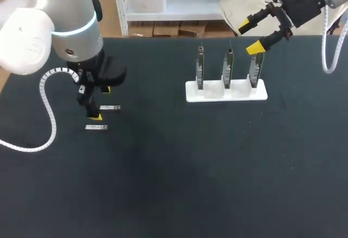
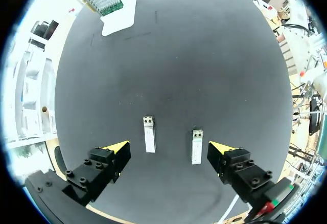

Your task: Pick up the optical module with the left hand, and insert it into the network port with the right hand.

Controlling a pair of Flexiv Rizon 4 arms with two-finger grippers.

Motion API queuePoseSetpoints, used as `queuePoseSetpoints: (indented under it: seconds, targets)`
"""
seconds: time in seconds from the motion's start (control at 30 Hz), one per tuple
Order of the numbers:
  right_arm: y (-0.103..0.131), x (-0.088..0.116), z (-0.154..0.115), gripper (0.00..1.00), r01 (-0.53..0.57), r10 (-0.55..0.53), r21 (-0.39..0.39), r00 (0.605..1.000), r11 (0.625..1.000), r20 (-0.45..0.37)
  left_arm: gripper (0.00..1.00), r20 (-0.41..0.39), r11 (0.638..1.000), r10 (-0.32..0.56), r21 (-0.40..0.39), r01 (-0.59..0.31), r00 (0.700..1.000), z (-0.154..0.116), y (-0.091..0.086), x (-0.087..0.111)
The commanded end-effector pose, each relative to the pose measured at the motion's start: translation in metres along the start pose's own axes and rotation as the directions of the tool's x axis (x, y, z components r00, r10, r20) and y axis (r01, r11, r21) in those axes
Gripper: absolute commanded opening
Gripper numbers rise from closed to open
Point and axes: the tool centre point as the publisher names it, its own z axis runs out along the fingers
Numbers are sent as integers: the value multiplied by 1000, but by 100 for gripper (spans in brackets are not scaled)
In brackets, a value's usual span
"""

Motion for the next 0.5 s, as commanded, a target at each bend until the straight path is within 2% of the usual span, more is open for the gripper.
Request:
queuePoseSetpoints:
  seconds: [0.03, 0.5]
  targets:
    - [1, 0, 0, 100, 2, -2, 3, 1000, 1000, 1, 100, -1, 999, -8, 34, 8, 1000, 9, 8, 1]
    - [1, 0, 0, 100, 2, -2, 3, 1000, 1000, 1, 100, 13, 994, -90, 70, 89, 996, 28, 11, 12]
